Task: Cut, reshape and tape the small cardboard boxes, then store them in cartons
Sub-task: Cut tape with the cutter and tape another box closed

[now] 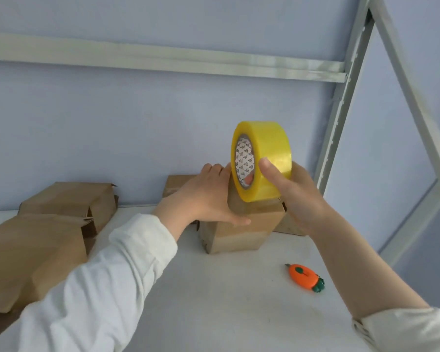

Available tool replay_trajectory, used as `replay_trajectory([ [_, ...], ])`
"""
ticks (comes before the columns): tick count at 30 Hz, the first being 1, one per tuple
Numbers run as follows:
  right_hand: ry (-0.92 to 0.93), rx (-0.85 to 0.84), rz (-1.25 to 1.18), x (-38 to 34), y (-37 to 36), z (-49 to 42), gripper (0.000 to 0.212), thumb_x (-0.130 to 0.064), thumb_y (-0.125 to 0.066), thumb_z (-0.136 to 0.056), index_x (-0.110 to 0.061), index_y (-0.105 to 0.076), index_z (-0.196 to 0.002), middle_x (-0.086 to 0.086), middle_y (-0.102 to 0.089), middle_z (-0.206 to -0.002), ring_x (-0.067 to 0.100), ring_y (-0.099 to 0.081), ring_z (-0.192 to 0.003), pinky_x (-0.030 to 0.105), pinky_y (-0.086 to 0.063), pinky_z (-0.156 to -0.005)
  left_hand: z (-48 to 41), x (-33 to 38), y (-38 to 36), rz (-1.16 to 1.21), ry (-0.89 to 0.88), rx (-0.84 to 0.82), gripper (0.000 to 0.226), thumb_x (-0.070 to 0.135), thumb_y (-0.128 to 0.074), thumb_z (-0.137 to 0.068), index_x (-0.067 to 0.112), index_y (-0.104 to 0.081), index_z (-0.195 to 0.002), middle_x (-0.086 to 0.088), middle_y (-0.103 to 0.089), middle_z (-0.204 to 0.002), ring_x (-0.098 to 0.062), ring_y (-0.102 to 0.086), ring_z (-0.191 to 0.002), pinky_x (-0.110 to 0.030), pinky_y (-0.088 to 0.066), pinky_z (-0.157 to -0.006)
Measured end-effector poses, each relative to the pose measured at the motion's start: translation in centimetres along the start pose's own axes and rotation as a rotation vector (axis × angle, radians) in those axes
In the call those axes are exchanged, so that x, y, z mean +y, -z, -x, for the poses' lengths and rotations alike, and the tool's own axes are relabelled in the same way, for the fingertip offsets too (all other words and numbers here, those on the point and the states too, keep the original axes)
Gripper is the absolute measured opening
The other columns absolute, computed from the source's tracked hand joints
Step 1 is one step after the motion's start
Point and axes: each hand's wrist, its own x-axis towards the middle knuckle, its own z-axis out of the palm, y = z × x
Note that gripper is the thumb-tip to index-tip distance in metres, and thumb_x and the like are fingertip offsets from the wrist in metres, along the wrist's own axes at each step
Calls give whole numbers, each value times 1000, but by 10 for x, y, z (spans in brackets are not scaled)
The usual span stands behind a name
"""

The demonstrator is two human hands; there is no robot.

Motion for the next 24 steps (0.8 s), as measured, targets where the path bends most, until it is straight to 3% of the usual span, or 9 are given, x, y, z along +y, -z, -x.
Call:
replay_trajectory([
  [4, 0, 165, -55, -3, -6, -10, 37, -51, -59, -75, -17, -67, -87, 3, -73, -89, 19, -70, -87, 42, -55, -86, -11, -3, 3, 17, 29, -54, 104, 74, -62, -62, 20, -23, -142, -2, -39, -132, -20, -30, -124, -29, -32, -90],
  [8, -15, 205, 47, -17, -10, 7, 37, -48, -56, -86, -15, -66, -74, -3, -70, -64, 9, -67, -61, 22, -55, -58, -20, -18, 4, 99, 96, -106, 110, 76, -61, -59, 22, -19, -145, -3, -38, -134, -22, -30, -126, -33, -33, -101],
  [12, -201, 320, 56, -10, -3, 36, 43, -59, -56, -77, -18, -62, -65, -9, -63, -51, 13, -64, -64, 30, -52, -65, -29, -20, 7, 88, 124, -175, 124, 77, -60, -60, 16, 0, -150, -4, -23, -150, -25, -21, -138, -42, -28, -111],
  [15, -308, 301, 105, 13, -3, 58, 43, -55, -57, -78, -17, -58, -59, -9, -61, -45, 14, -60, -55, 29, -48, -57, -33, -20, 9, 70, 129, -206, 125, 78, -59, -60, 16, 3, -150, -3, -18, -153, -24, -17, -140, -41, -25, -112],
  [17, -347, 290, 91, 31, -8, 67, 40, -52, -57, -79, -16, -61, -63, -5, -64, -50, 13, -63, -56, 28, -51, -59, -36, -19, 8, 74, 136, -222, 124, 77, -60, -60, 16, 2, -150, -4, -15, -155, -23, -15, -142, -39, -24, -113],
  [20, -367, 299, 8, 48, -15, 66, 30, -40, -60, -85, -11, -61, -75, -5, -62, -51, -2, -57, -40, 11, -42, -41, -39, -22, 8, 113, 133, -263, 123, 70, -63, -65, 17, 11, -149, -1, -5, -157, -21, -7, -144, -39, -18, -115],
  [24, -353, 290, 14, 56, -18, 58, 30, -39, -60, -85, -9, -63, -82, -6, -63, -52, -4, -57, -41, 9, -39, -40, -37, -30, 8, 218, 81, -339, 120, 53, -69, -73, 22, 21, -146, 8, 6, -156, -11, -4, -144, -31, -15, -116],
])
